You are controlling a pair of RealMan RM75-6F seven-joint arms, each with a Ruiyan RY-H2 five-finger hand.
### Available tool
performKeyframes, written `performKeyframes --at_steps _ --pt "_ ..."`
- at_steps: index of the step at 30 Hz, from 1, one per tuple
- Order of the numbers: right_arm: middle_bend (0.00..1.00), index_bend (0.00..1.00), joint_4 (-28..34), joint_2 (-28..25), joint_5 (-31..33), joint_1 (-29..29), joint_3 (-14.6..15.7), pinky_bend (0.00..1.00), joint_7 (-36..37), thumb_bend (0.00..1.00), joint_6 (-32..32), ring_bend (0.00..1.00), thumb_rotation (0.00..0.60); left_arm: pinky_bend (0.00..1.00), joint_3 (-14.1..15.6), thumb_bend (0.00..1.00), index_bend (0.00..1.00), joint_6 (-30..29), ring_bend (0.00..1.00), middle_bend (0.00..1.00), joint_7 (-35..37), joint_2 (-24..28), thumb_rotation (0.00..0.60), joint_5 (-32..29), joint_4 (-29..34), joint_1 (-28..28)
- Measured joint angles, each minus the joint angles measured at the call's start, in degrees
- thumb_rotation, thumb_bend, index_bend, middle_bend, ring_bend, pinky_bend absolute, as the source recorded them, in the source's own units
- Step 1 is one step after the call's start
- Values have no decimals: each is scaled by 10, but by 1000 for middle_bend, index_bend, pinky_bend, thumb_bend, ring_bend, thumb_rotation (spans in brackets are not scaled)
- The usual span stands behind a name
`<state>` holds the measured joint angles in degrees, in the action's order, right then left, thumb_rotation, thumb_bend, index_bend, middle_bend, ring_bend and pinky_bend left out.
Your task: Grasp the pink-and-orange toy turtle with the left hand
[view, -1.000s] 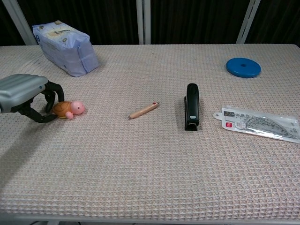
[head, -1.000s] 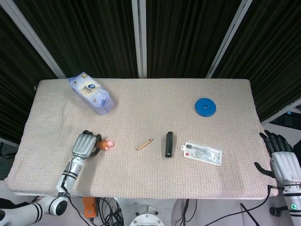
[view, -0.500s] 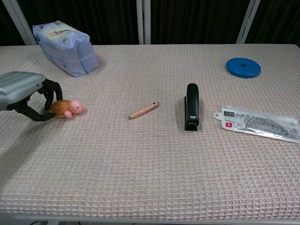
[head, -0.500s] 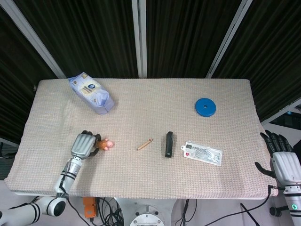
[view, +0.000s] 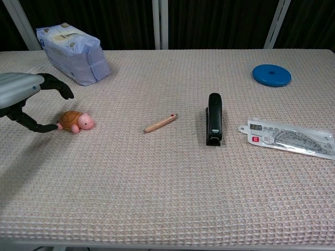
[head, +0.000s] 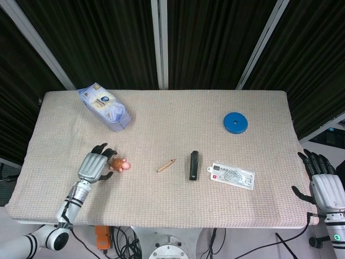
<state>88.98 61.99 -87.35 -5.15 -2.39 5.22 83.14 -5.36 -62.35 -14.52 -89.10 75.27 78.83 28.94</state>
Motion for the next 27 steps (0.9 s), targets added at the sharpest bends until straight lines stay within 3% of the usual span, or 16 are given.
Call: performKeyframes --at_steps 7,20,27 --pt "0 0 -2 -1 5 0 -1 0 3 149 -3 0 600 187 -3 222 260 12 60 263 28 -27 600 5 -38 12" --pt "1 0 -9 0 8 0 -1 0 10 150 -7 0 600 192 -6 245 413 24 74 363 41 -48 600 1 -77 21" --pt "6 0 -9 0 9 1 -1 0 10 151 -6 0 600 278 -6 333 524 37 231 494 30 -51 600 -9 -81 25"
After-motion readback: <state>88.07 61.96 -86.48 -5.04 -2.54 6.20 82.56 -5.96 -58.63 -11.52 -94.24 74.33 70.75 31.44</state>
